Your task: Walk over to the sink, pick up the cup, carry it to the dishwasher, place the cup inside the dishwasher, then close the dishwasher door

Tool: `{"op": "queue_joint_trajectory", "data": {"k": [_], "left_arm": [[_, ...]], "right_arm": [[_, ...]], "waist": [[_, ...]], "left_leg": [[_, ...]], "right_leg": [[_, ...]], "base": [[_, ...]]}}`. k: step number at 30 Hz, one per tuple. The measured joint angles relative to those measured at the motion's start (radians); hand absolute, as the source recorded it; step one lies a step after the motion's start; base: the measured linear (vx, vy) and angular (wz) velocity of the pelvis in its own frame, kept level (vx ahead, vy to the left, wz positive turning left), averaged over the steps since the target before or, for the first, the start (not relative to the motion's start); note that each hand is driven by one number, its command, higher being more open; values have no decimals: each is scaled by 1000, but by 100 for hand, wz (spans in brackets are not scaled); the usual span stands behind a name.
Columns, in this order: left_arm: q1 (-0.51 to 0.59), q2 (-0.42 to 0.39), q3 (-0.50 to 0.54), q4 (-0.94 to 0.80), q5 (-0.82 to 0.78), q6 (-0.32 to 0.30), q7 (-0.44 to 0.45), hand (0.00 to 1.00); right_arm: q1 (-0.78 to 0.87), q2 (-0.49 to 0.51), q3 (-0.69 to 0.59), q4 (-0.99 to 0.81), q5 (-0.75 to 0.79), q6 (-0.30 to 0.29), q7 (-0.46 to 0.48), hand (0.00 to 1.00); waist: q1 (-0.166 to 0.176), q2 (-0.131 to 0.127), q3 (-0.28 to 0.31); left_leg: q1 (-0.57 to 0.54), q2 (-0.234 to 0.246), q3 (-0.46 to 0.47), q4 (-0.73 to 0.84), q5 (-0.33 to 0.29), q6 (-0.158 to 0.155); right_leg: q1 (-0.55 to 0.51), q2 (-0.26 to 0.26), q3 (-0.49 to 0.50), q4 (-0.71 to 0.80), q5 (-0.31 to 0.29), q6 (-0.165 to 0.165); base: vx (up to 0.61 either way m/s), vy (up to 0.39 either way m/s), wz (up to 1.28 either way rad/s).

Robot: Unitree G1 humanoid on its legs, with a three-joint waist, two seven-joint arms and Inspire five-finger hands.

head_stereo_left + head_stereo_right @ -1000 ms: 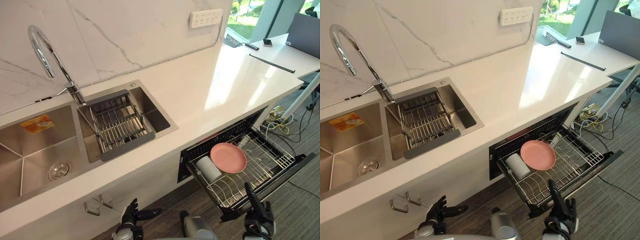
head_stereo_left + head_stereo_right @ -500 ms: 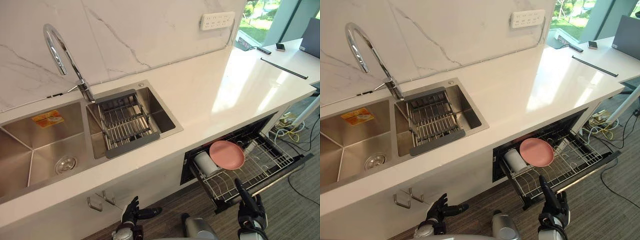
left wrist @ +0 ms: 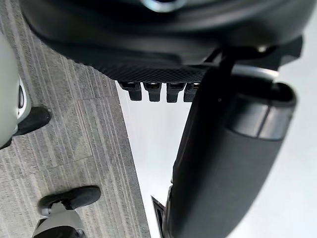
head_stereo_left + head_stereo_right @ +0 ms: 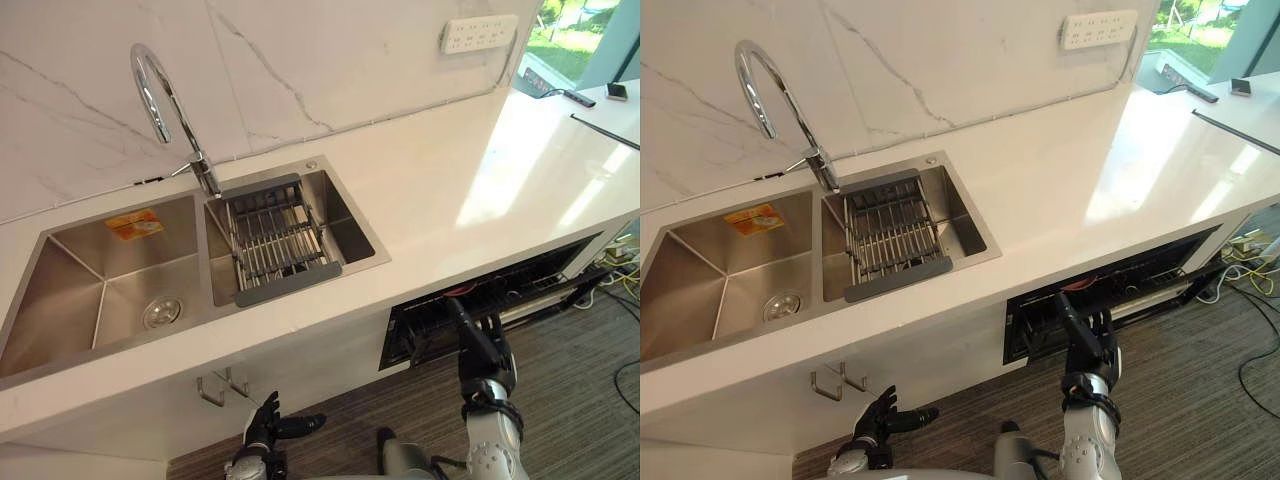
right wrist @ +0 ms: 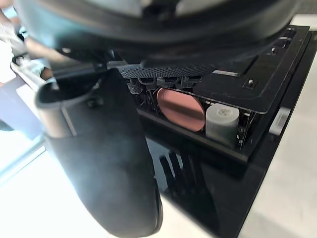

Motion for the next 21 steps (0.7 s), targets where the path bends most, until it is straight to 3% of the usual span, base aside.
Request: {"op": "queue_joint_trajectory", "data": {"k": [6,11,21], "left_arm": [[0,1,7,14,0,-3,-10,100],[0,12,11,19,19,-3,-19,100],[-4,28,2,45,39,-2,-22,100]], "right_arm": [[-121,-138,24,119,-28,-6,46,100],[-156,-201,27,190,-59,-11,124,100],[-189,-234,115,220,-153,-5,141,100]], "waist": [[-3,23,0],[-9,47,3],[-12,62,10]], "left_leg": [[-43,-16,-30,-47,44,2],[-77,-3,-94,-72,81,-30],[-103,63,-196,-98,105,-69]], "right_leg": [[-30,-16,-24,-40,29,0],[-29,-18,-84,-86,45,-21],[25,66,-122,-224,69,-35]], "base": [[-15,-6,13],[-43,-78,32],[-25,-103,7]]}}
